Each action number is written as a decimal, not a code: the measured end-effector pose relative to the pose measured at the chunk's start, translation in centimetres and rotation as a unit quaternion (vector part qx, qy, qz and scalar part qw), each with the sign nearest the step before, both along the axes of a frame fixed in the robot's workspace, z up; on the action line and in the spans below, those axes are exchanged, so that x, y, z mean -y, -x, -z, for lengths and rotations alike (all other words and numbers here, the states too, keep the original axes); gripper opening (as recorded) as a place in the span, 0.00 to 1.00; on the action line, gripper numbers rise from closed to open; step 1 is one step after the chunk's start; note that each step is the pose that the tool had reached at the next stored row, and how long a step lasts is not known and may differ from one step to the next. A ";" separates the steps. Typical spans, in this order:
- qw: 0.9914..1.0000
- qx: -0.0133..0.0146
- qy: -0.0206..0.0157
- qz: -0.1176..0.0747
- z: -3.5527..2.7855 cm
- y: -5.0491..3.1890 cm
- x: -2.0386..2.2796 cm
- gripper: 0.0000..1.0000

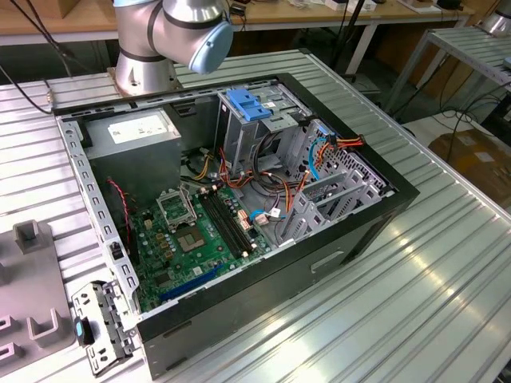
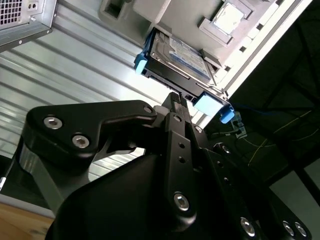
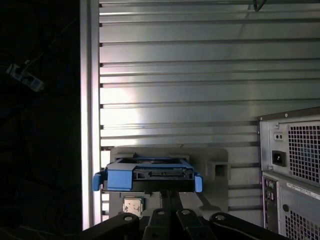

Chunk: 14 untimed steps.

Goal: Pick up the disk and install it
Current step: 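Reach for the disk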

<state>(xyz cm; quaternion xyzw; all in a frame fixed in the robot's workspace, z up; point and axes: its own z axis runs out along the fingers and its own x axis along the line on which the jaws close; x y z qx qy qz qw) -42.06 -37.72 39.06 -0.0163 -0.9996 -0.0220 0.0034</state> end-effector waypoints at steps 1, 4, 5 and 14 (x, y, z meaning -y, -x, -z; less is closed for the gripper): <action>1.000 0.000 0.000 0.000 0.00 0.18 0.00 0.11; 1.000 0.000 0.000 0.000 0.01 1.02 0.00 0.11; 1.000 0.000 0.000 0.000 0.02 1.47 0.00 0.11; 1.000 0.000 0.000 0.000 0.07 4.21 0.00 0.11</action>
